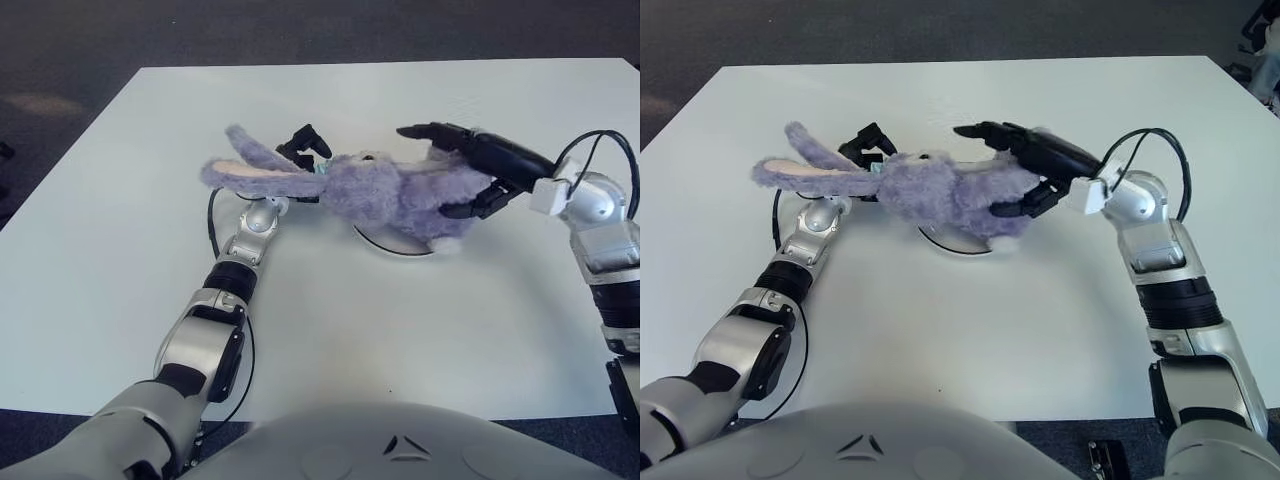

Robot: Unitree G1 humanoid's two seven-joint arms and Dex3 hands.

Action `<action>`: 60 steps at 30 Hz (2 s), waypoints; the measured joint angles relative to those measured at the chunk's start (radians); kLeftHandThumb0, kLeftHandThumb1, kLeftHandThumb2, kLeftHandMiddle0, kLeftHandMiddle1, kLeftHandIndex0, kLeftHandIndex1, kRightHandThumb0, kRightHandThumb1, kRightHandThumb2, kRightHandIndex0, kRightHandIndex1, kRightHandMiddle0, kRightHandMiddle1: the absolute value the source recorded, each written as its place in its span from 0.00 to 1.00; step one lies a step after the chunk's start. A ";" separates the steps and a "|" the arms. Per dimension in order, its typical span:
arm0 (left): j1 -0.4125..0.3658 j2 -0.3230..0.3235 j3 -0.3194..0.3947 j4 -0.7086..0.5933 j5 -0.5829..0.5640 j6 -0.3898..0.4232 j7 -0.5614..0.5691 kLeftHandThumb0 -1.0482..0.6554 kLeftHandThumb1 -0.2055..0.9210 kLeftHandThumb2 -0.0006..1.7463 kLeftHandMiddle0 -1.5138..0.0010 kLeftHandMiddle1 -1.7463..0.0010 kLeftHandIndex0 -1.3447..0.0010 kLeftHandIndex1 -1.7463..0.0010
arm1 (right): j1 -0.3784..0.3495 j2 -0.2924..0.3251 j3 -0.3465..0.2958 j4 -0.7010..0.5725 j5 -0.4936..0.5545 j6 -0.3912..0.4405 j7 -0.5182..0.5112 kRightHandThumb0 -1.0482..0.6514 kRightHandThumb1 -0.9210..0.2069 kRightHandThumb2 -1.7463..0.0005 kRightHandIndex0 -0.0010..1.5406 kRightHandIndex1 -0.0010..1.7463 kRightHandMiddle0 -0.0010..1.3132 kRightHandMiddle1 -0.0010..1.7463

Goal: Put the doll into the plate.

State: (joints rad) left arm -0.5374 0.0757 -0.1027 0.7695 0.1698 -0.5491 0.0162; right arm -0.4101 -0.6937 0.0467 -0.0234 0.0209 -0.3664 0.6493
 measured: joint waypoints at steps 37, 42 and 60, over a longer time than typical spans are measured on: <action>-0.012 -0.002 0.004 0.025 -0.005 -0.003 -0.012 0.37 0.64 0.61 0.30 0.00 0.66 0.00 | -0.221 -0.030 -0.304 0.104 0.382 0.495 0.079 0.21 0.07 0.69 0.14 0.22 0.00 0.30; -0.012 -0.002 0.004 0.026 -0.003 -0.006 -0.011 0.37 0.64 0.61 0.30 0.00 0.66 0.00 | -0.221 0.001 -0.306 0.089 0.323 0.467 -0.023 0.28 0.05 0.64 0.14 0.39 0.00 0.40; -0.016 0.002 0.005 0.039 -0.002 -0.012 -0.009 0.37 0.64 0.61 0.29 0.00 0.66 0.00 | 0.030 0.127 -0.430 -0.051 0.264 0.531 -0.345 0.40 0.09 0.59 0.18 0.62 0.07 0.86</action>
State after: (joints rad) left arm -0.5533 0.0778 -0.0977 0.8085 0.1677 -0.5616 0.0073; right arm -0.3797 -0.5665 -0.3834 -0.0746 0.2850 0.1651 0.3039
